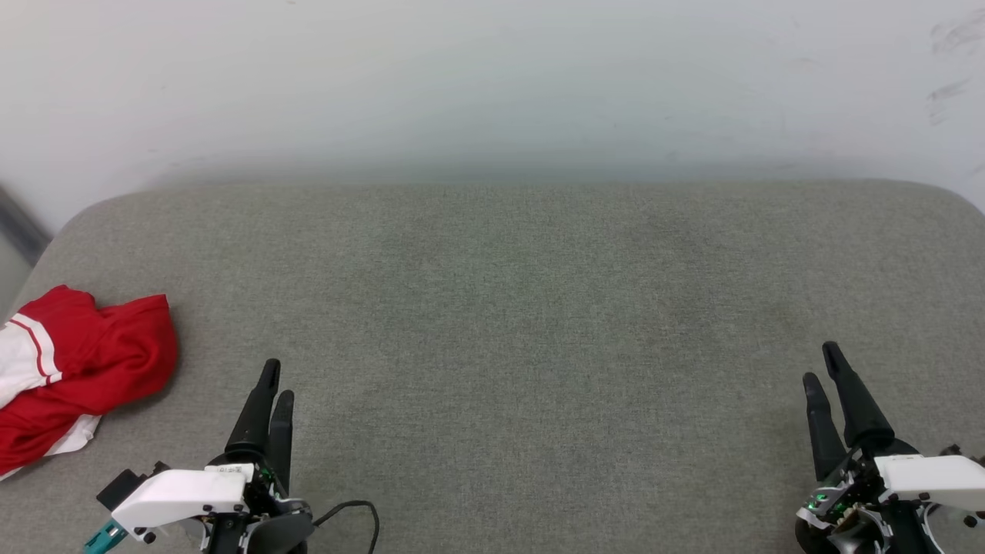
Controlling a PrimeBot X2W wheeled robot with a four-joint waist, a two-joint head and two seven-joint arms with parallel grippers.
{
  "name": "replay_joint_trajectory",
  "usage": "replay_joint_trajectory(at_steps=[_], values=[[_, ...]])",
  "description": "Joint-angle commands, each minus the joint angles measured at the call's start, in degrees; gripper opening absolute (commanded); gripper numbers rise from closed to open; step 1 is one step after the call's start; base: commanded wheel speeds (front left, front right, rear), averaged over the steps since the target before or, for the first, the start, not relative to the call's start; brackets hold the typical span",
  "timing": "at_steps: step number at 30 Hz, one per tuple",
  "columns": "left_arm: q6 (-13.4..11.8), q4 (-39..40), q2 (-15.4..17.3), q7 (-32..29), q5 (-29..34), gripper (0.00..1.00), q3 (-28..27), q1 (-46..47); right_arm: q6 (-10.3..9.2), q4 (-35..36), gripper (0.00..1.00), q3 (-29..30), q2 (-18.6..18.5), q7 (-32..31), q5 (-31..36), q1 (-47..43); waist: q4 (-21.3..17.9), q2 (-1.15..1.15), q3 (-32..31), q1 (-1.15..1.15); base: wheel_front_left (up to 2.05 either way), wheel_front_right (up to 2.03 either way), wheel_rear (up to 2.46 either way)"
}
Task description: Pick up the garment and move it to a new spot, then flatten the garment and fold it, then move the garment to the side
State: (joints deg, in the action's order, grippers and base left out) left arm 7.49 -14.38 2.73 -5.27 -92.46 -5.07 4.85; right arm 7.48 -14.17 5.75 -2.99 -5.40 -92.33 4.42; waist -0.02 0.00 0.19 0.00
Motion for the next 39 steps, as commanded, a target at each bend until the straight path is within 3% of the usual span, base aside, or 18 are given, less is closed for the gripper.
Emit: replay_joint_trajectory(at_steps=[1, 15, 31, 39], values=[[0.05, 1.91, 0.10, 0.95, 0.32, 1.00, 0.98, 1.45, 0.02, 2.01, 1.00, -0.76, -0.02, 0.96, 0.67, 0.85, -0.01, 0.00, 0.02, 0.00, 0.00, 0.00, 0.00], [0.05, 6.03, 0.17, 4.47, 7.89, 1.00, 3.00, 1.63, 0.02, 4.95, 1.00, -3.39, -0.81, 4.62, 7.46, 0.76, 0.00, 0.00, 0.24, 0.00, 0.00, 0.00, 0.00], [0.04, 7.95, 0.32, 8.08, 29.92, 1.00, 5.89, 1.99, 0.02, 7.31, 1.00, -3.85, -0.56, 8.23, 34.34, 0.70, -0.01, 0.00, 0.31, 0.00, 0.00, 0.00, 0.00], [0.04, 8.16, 0.88, 9.68, 40.64, 1.00, 6.55, 1.60, 0.02, 7.65, 1.00, -4.75, -0.25, 9.40, 44.56, 0.66, -0.12, 0.00, 0.27, 0.00, 0.00, 0.00, 0.00]])
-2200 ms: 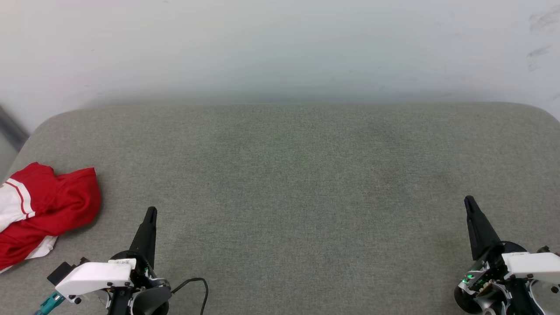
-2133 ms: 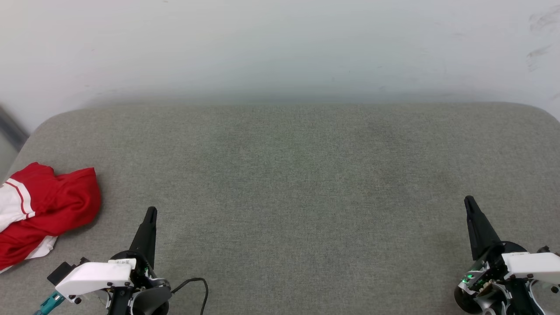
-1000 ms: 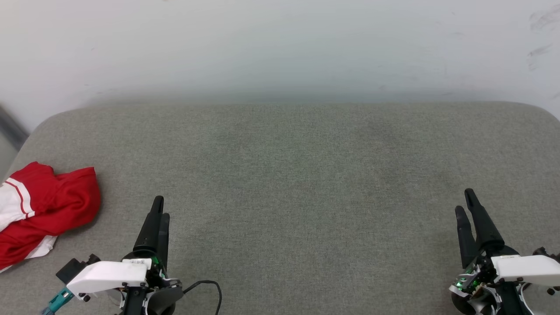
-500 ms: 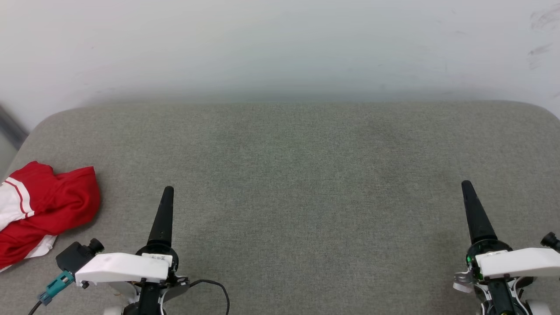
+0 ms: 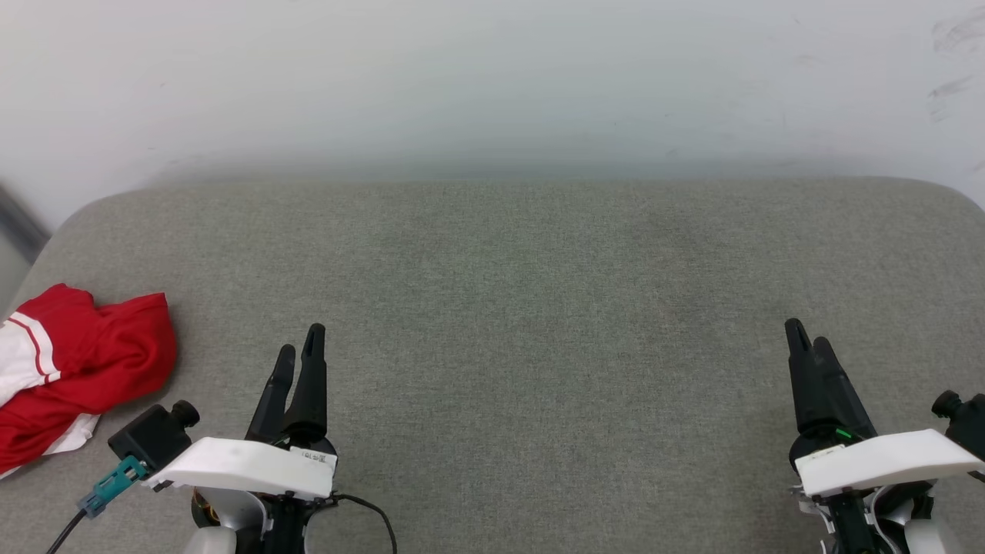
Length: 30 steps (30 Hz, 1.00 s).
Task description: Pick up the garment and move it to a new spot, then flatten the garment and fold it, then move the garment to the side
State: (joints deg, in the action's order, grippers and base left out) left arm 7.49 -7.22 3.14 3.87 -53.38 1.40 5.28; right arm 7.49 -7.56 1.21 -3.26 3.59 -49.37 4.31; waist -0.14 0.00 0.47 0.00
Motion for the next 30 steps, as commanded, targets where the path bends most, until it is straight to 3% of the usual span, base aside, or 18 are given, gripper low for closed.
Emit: replay_joint_trajectory(at_steps=[1, 21, 30], values=[[0.04, 1.04, 0.50, 0.70, 2.77, 1.00, 0.09, 1.10, 0.01, 1.19, 1.00, -0.25, 0.02, 0.53, 2.82, 0.76, -0.01, 0.00, -0.01, 0.00, 0.00, 0.00, 0.00], [-1.36, 0.54, 2.42, 4.48, 24.22, 1.00, 2.55, 0.62, 0.01, 3.97, 1.00, -0.24, -0.21, -0.96, 24.33, -0.30, -0.16, 0.00, -0.25, 0.00, 0.00, 0.00, 0.00], [-2.20, -0.16, 3.04, 5.77, 29.87, 1.00, 3.44, 0.71, 0.01, 4.59, 1.00, 0.10, 0.10, -1.09, 30.92, -0.52, -0.29, 0.00, -0.23, 0.00, 0.00, 0.00, 0.00]])
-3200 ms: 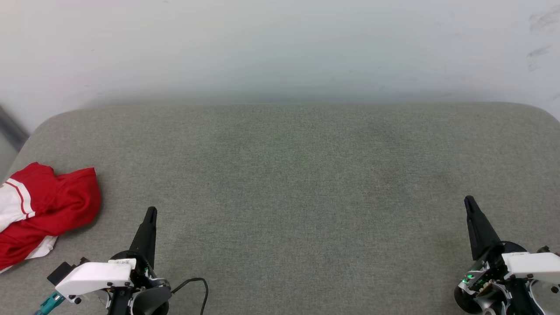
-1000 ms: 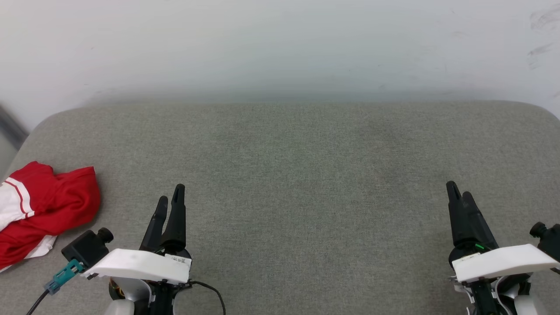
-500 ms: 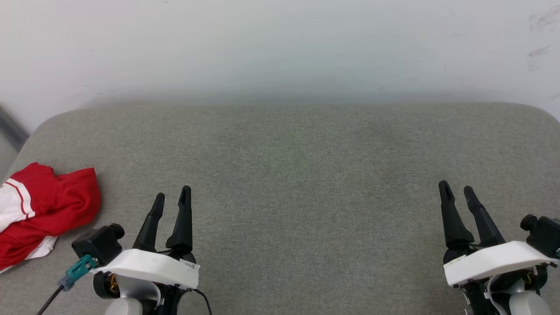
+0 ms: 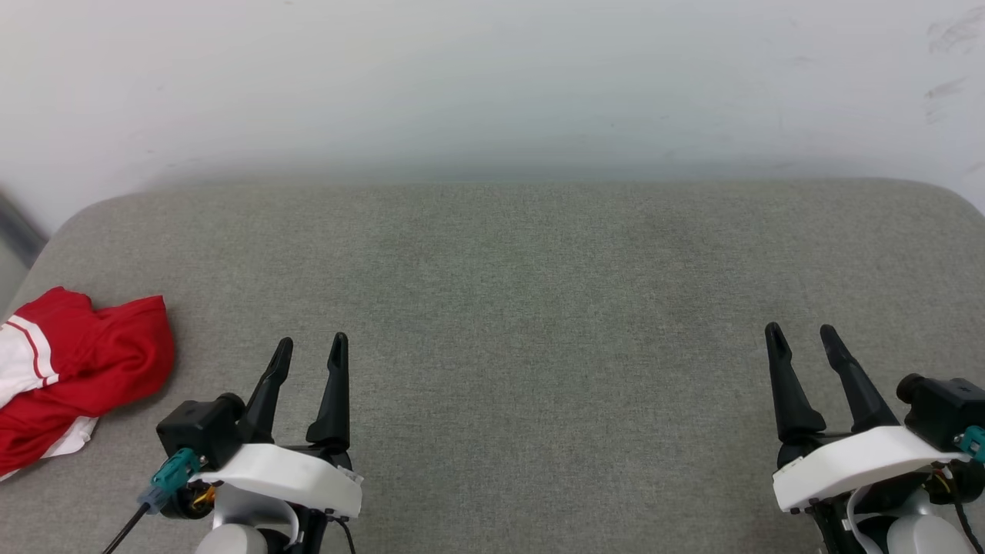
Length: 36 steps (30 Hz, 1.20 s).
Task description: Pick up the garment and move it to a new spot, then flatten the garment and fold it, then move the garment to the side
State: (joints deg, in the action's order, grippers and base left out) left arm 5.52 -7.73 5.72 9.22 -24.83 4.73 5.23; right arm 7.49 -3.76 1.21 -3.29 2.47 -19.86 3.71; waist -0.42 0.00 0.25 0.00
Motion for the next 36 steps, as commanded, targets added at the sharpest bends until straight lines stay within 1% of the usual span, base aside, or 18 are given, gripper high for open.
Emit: replay_joint_trajectory(at_steps=[1, 17, 36], values=[[-0.34, 0.31, 0.50, 0.59, 1.92, 1.00, 0.24, 0.79, 0.01, 0.81, 1.00, 0.13, 0.17, 0.05, 1.97, 0.07, -0.02, 0.00, -0.01, 0.00, 0.00, 0.00, 0.00], [-0.78, -1.06, 0.66, 2.71, 9.17, 1.00, 1.13, 0.94, 0.00, 1.33, 1.00, -0.14, 0.42, 0.64, 9.89, -0.55, -0.05, 0.00, -0.08, 0.00, 0.00, 0.00, 0.00], [-1.01, -1.82, 0.18, 4.74, 15.95, 1.00, 0.99, 0.85, 0.00, 0.95, 1.00, 0.11, 0.47, 1.91, 14.53, -0.11, -0.24, 0.00, 0.08, 0.00, 0.00, 0.00, 0.00]])
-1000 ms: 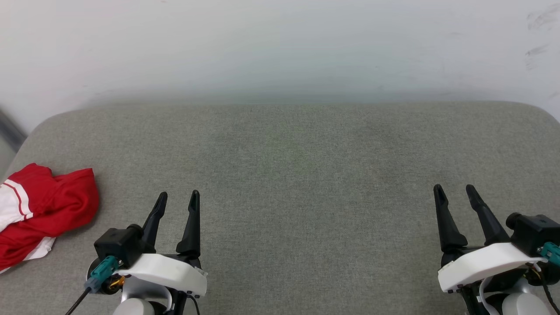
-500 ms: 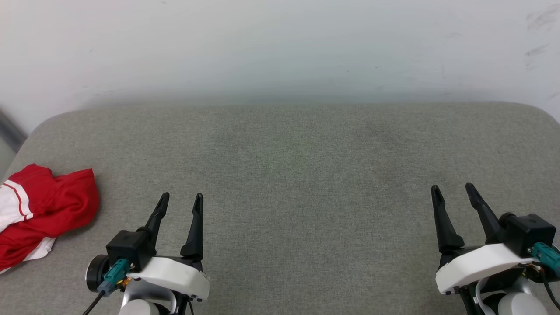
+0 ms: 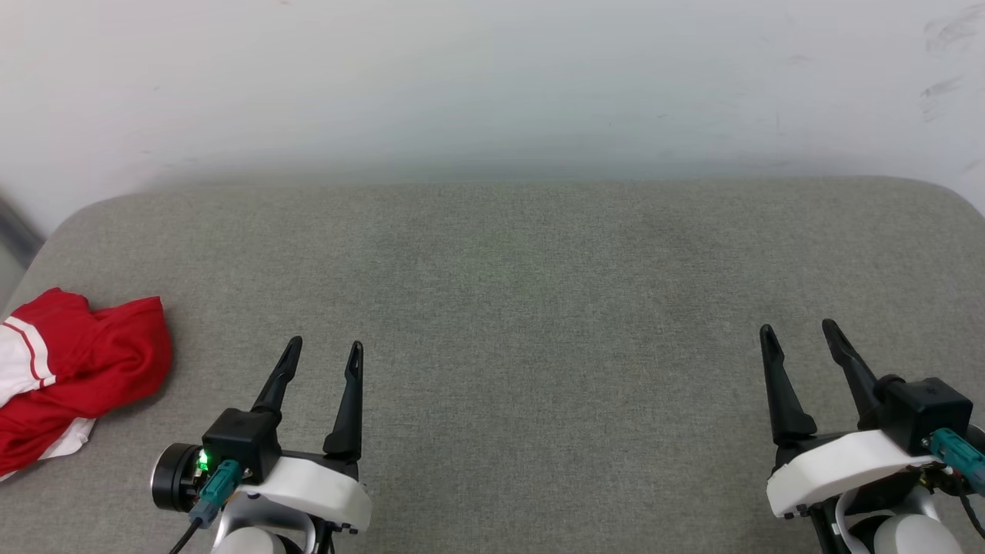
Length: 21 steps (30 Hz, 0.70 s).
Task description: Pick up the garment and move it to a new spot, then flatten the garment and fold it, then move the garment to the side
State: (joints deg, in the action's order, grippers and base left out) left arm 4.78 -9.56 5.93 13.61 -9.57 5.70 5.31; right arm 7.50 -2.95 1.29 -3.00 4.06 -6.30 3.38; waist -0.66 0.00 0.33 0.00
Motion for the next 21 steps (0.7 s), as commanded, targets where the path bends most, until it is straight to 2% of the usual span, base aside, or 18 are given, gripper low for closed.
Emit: replay_joint_trajectory(at_steps=[1, 13, 21], values=[[-0.27, -0.11, -0.07, 0.44, 1.00, 1.00, -0.01, 0.73, -0.02, 0.09, 1.00, 0.08, 0.18, 0.45, 1.05, 0.26, 0.00, 0.00, 0.01, 0.00, 0.00, 0.00, 0.00], [-0.03, -1.04, -0.41, 1.69, 5.17, 1.00, -0.27, 0.93, -0.02, -0.45, 1.00, 0.61, 0.21, 1.71, 3.90, 0.78, 0.25, 0.00, 0.31, 0.00, 0.00, 0.00, 0.00], [0.19, -1.47, -0.75, 1.67, 4.34, 1.00, -1.13, 1.43, -0.02, -0.45, 1.00, 0.82, 0.21, 1.88, 3.22, 0.74, 2.04, 0.00, 0.59, 0.00, 0.00, 0.00, 0.00]])
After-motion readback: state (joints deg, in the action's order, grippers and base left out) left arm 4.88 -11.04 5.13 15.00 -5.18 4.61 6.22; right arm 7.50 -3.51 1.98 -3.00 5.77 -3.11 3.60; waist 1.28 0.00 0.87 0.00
